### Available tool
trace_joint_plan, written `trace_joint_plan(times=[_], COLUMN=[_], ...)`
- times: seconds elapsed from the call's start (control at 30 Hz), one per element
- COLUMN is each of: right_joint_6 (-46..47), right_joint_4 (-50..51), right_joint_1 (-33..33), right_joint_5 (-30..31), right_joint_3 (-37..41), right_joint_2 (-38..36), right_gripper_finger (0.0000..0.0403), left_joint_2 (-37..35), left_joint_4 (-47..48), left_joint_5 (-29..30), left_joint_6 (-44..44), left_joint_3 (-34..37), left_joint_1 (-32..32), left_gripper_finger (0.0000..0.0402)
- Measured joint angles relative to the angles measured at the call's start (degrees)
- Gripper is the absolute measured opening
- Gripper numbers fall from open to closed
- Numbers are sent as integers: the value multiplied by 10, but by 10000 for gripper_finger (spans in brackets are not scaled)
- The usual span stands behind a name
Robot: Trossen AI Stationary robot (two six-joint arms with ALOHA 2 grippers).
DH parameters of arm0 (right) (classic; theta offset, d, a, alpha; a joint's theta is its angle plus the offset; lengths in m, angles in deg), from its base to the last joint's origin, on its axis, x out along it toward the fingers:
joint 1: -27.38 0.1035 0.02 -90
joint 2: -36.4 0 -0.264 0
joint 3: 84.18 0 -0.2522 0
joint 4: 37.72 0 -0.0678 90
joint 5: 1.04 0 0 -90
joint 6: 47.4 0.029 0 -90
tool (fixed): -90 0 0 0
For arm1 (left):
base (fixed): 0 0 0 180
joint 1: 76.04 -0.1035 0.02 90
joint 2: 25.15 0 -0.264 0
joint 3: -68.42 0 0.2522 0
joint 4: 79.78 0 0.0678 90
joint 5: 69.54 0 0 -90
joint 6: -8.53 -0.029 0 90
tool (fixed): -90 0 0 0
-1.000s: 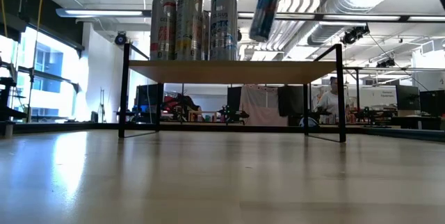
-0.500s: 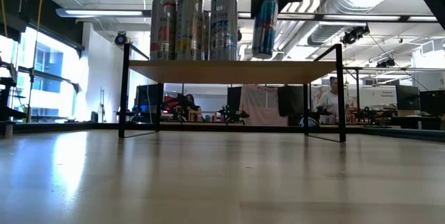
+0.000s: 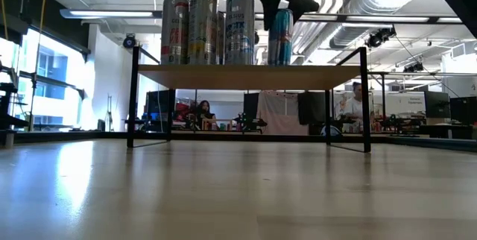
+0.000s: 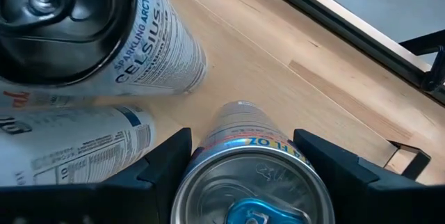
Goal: Place canned beverage on shelf
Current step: Put the top blue soda can on the shelf
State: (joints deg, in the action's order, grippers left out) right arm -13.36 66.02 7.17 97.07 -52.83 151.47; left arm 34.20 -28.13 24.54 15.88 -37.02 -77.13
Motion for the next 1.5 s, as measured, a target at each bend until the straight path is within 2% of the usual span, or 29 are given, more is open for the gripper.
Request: trace_joint_plan(times=[0.27, 1.17, 1.3, 1.5], right_joint_6=[6, 0, 0, 0], right_joint_4=[0, -10, -11, -10], right_joint_1=[0, 0, -1, -1], right_joint_5=[2, -5, -26, -28], right_joint_3=[0, 0, 0, 0], right_joint_2=[6, 6, 6, 5], right_gripper_finger=[232, 235, 235, 235], left_joint_2=[0, 0, 0, 0], left_joint_4=[0, 0, 0, 0], left_joint_5=[0, 0, 0, 0], left_joint_6=[1, 1, 1, 1], left_joint_3=[0, 0, 0, 0], left_joint_1=[0, 0, 0, 0], left_gripper_finger=[351, 351, 351, 351])
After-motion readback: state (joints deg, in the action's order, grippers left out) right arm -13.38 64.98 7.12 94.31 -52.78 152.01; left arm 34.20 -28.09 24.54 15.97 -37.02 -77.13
